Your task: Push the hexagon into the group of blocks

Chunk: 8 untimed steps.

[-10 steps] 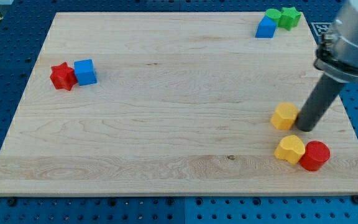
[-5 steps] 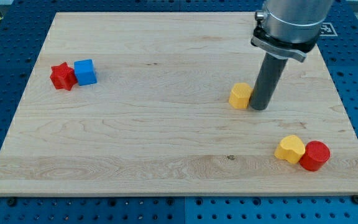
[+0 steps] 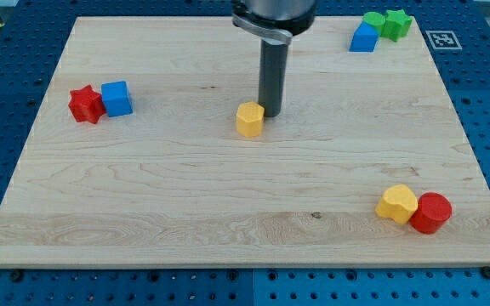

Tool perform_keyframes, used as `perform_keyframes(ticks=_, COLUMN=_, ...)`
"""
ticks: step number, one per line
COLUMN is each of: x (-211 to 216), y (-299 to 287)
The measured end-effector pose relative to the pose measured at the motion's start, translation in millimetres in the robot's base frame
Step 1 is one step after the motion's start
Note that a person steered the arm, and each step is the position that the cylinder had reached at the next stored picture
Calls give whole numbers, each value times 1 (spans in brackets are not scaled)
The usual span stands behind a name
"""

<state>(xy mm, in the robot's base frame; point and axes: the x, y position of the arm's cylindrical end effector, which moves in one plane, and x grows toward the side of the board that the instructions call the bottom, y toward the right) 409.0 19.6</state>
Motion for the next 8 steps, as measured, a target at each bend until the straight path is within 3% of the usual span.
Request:
perform_keyframes(ticks=2, x=6, y=-16)
perform_keyframes(ticks=6, x=86, y=-18)
perform_keyframes(ticks=8, x=89, y=-21)
